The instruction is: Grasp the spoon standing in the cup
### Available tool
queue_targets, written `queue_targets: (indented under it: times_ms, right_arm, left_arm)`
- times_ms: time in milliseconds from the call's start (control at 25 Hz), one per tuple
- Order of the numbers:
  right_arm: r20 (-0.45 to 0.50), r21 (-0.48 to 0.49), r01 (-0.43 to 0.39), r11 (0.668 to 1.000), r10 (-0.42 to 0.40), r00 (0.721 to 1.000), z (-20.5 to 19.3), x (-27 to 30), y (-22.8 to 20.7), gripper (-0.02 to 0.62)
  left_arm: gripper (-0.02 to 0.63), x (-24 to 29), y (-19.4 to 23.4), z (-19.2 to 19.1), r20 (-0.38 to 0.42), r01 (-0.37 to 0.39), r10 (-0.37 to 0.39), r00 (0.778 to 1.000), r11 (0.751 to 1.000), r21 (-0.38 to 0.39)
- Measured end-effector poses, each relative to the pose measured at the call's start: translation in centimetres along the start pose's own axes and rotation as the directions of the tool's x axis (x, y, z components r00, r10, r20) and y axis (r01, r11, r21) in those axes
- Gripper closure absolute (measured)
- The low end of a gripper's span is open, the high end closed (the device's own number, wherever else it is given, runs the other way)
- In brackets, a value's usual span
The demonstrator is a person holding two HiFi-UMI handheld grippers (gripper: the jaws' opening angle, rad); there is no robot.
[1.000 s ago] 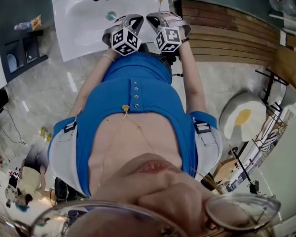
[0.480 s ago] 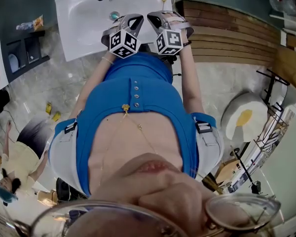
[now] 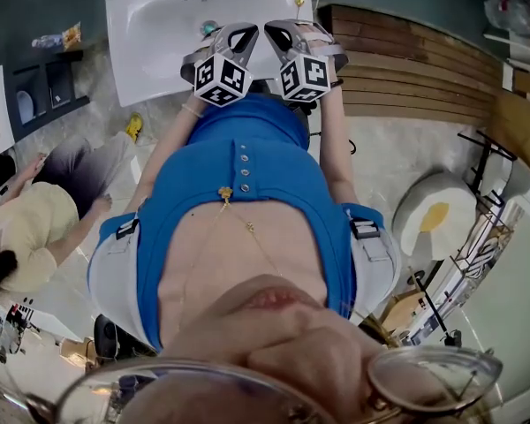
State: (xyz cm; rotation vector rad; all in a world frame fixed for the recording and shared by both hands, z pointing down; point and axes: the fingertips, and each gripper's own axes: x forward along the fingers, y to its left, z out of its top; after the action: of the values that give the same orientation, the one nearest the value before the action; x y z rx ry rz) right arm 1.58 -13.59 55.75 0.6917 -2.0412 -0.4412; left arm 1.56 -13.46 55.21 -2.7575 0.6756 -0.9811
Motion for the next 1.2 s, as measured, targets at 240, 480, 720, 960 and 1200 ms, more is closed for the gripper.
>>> queue_targets:
  times_ms: [240,480,720,960,1200]
  right_arm:
    - [0.047,0.065,0.052,0.997,-0.055,0.997,1.6,-0.8,-1.5,0.592]
    - [0.076,0.102,0.096,0.99,-0.104,0.992,2.5,-1.4,-3.0,0.592]
    - [0.099,0.137,0.123,0.983,-0.137,0.986,3.0,-1.6,-4.3,0.592]
    - [0.172,0.294,0.165,0.941,-0.222,0.96,4.1,-2.7,-7.0,0.594]
    - [0.202,0.414,0.183,0.891,-0.286,0.937,3.6,-3.5,-9.5,0.594]
  left_arm:
    - [0.606,-1.1,1.0,0.9,0.029,-0.021,0.022,0.999,0.999,-0.046]
    - [0.606,-2.0,2.2,2.1,0.068,-0.048,0.053,0.996,0.996,-0.078]
    - [0.606,-2.5,3.7,3.2,0.102,-0.077,0.086,0.991,0.992,-0.096]
    - [0.606,-3.6,5.3,4.7,0.165,-0.085,0.115,0.98,0.98,-0.181]
    - [0.606,-3.7,6.5,5.9,0.211,-0.051,0.111,0.971,0.961,-0.272]
